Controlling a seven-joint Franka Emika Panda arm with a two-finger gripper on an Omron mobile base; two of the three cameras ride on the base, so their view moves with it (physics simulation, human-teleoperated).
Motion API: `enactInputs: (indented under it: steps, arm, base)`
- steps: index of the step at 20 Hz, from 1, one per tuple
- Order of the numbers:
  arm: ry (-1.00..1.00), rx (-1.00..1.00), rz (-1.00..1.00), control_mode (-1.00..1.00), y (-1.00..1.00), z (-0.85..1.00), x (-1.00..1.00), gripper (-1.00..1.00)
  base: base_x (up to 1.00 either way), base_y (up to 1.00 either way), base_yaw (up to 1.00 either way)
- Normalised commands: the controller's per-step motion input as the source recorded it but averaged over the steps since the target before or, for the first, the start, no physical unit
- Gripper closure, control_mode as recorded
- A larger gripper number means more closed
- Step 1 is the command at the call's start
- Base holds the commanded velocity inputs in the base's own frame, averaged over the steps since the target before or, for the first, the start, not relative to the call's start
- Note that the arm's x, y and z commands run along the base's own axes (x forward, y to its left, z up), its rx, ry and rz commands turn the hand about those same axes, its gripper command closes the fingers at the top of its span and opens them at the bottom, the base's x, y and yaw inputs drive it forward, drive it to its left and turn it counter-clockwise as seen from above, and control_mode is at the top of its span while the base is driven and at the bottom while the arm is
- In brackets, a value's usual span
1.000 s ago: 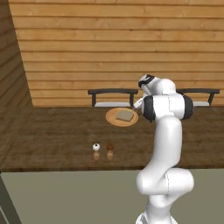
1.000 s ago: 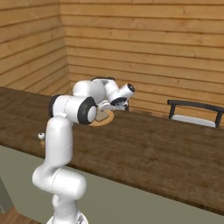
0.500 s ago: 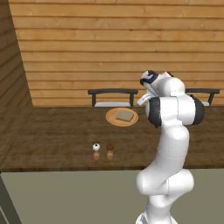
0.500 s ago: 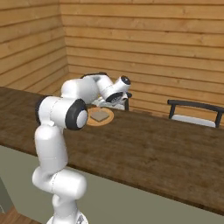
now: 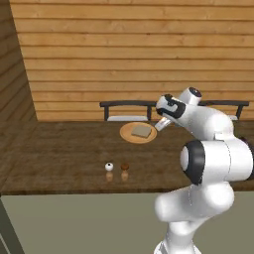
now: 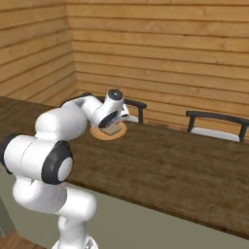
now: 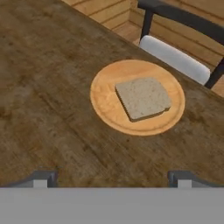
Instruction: Start the toaster. Once the lever pops up, take the bread to the plate on the dining counter.
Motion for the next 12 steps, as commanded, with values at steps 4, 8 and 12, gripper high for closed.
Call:
enactInputs:
  steps: [4,8,12]
  arm:
    - [-0.03,-0.04,-0.1,-1.0,0.17,0.3,-1.0,-1.0]
    - [-0.01,0.0,-0.05,-1.0,0.04,0.27,-1.0,-1.0]
    - [-0.04,0.0,-0.04,-1.0,0.01,0.18,-1.0,-1.0]
  base:
    - [0.0,0.0,0.0]
    - [0.0,0.0,0.0]
    - [0.0,0.0,0.0]
